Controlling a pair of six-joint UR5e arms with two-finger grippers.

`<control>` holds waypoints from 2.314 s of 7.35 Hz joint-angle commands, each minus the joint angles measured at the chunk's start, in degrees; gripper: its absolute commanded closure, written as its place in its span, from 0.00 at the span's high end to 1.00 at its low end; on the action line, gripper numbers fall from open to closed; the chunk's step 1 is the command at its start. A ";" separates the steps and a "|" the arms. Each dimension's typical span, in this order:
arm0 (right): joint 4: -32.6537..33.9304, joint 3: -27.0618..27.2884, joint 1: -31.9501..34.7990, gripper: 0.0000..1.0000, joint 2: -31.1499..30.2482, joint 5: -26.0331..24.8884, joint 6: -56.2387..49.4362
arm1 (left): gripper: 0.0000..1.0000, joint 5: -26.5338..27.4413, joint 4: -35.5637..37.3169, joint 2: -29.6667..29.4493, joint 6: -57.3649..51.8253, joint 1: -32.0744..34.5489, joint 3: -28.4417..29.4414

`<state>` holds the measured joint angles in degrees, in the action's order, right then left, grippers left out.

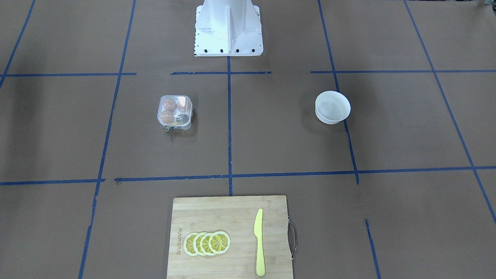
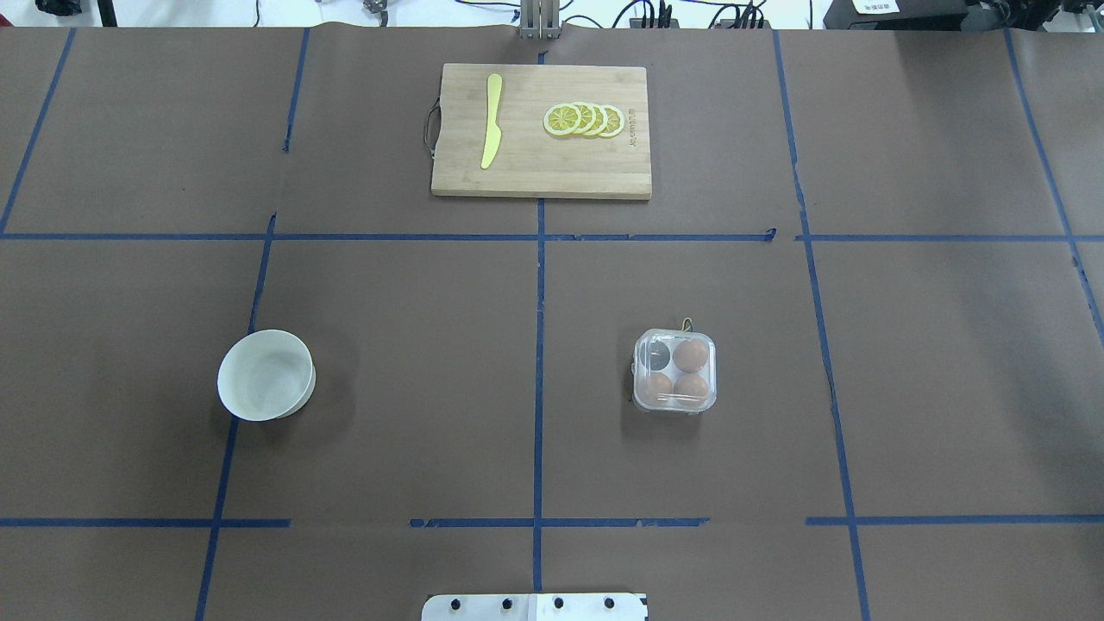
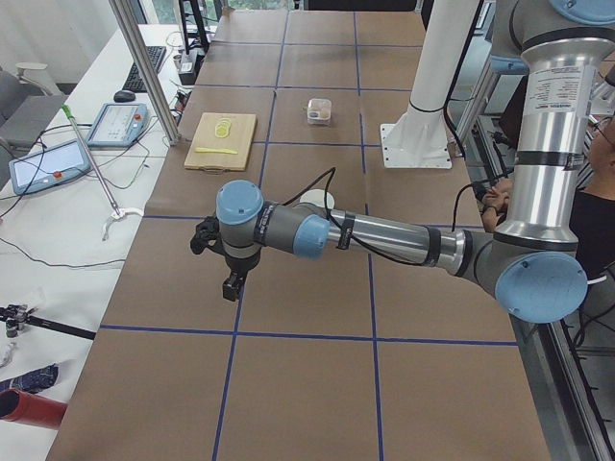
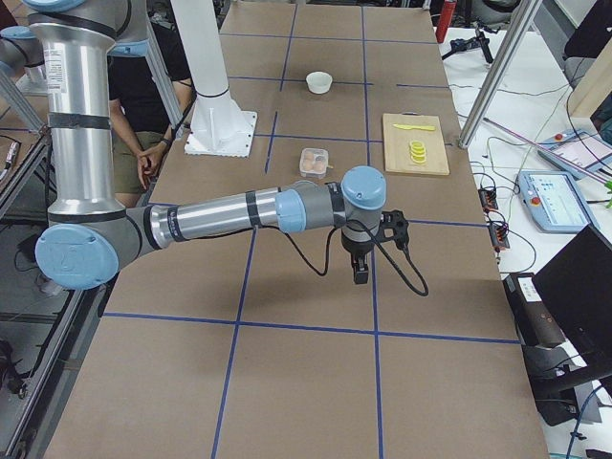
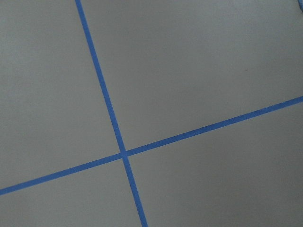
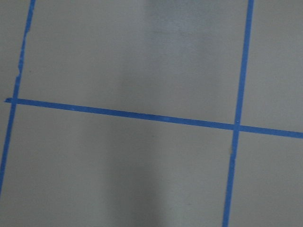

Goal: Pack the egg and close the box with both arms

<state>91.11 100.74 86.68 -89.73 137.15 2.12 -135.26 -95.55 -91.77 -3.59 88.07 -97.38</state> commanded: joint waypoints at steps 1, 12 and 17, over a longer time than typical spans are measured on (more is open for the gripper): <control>-0.31 -2.13 1.39 1.00 -0.44 0.40 -2.91 | 1.00 1.22 0.10 5.78 -0.89 1.49 -0.98; -0.58 -2.13 1.38 1.00 -0.80 0.40 -2.65 | 1.00 4.66 20.93 3.09 -5.99 1.93 -2.12; -0.67 -1.78 1.30 1.00 -0.98 0.40 -2.21 | 1.00 2.90 7.37 8.68 -5.82 2.11 -3.34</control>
<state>90.47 98.84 87.98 -90.80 137.56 -0.20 -132.06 -81.49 -86.20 -9.85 90.17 -100.48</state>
